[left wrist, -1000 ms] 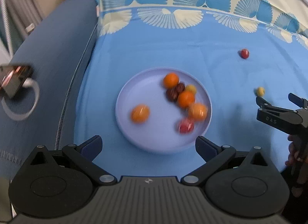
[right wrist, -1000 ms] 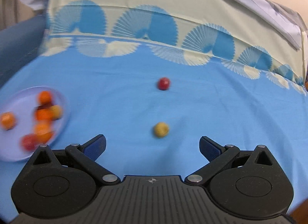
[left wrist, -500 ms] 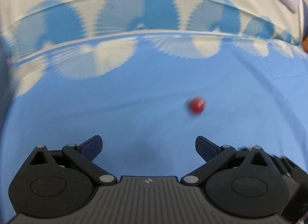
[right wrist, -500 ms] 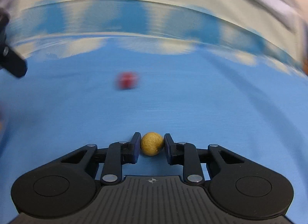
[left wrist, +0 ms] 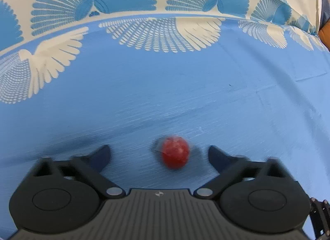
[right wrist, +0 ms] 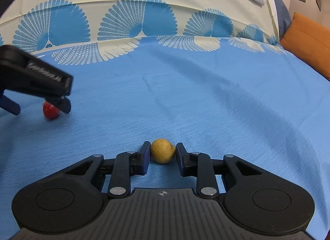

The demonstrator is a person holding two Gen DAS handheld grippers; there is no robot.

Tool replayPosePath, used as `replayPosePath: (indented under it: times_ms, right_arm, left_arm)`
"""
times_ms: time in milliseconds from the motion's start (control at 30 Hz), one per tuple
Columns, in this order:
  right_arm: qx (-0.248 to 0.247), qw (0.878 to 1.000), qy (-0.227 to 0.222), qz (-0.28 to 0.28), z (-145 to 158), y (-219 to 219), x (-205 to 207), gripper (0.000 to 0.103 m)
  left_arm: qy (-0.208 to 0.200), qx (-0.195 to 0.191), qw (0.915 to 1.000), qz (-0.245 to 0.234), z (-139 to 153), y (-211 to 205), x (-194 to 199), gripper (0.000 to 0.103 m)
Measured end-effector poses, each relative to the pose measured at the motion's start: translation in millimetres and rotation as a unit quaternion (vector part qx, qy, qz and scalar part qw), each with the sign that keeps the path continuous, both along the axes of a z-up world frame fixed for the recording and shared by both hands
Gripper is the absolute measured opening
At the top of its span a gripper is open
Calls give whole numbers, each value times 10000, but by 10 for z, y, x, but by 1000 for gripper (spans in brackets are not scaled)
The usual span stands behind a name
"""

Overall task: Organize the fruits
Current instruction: 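Grasp the red plum with the left tool while the right tool grasps the small yellow fruit, then carry the plum and yellow fruit toward the plate with both tools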

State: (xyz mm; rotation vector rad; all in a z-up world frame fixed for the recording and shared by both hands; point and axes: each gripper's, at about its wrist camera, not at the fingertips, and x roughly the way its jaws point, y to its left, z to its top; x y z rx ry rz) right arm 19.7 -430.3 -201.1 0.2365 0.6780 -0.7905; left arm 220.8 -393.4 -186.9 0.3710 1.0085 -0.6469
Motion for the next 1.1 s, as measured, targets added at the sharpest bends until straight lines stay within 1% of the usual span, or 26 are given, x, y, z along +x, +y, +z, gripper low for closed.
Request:
replayPosePath:
  times_ms: [33, 67, 100, 167, 200, 300, 367, 467, 533, 633, 700, 800, 867, 967, 1100]
  right_arm:
    - [-21, 10000, 5, -2, 3, 7, 0, 29]
    - [-24, 10000, -8, -7, -2, 9, -3, 28]
    - [-15, 10000, -26, -3, 5, -15, 3, 28]
    - [-25, 10000, -85, -2, 16, -21, 0, 27]
    - [-33, 9999, -122, -10, 22, -21, -9, 27]
    - [-156, 9995, -260, -32, 61, -11, -44, 27]
    - [-265, 9991, -328, -8, 86, 11, -64, 27]
    - [-510, 9976, -466, 89, 161, 65, -109, 27]
    - [-700, 9964, -471, 117, 233, 106, -160, 27]
    - [-822, 9952, -511, 129, 436, 208, -310, 27]
    - [-852, 9940, -651, 217, 656, 334, -429, 27]
    - [-886, 9898, -851, 714, 994, 638, -635, 27]
    - [-647, 9866, -932, 1171, 1206, 866, -803, 27]
    - [-380, 9792, -985, 1731, 1446, 1211, -1063, 27]
    - [-185, 9671, -1011, 2326, 1681, 1682, -1337, 27]
  left_arm:
    - [-174, 152, 9997, -50, 15, -25, -31, 61]
    - [-253, 147, 9994, -185, 42, -21, -67, 45]
    - [-192, 61, 9991, -369, 70, -4, -90, 29]
    - [-108, 2, 9992, -377, 137, 55, -116, 29]
    - [-146, -92, 9991, -390, 194, 111, -146, 29]
    - [-460, -145, 9980, -408, 408, 304, -287, 29]
    - [-520, -176, 9979, -354, 565, 473, -383, 29]
    - [-595, -133, 9980, -155, 825, 802, -567, 29]
    - [-597, -80, 9982, -2, 999, 1083, -702, 29]
    - [-660, -13, 9976, 220, 1246, 1533, -935, 29]
    - [-732, 81, 9966, 369, 1397, 1840, -1110, 29]
    - [-859, 289, 9942, 572, 1594, 2267, -1360, 29]
    - [-845, 281, 9934, 720, 1710, 2551, -1500, 29]
    - [-879, 313, 9908, 976, 1847, 2953, -1738, 29]
    - [-743, 386, 9884, 1268, 1904, 3436, -2084, 29]
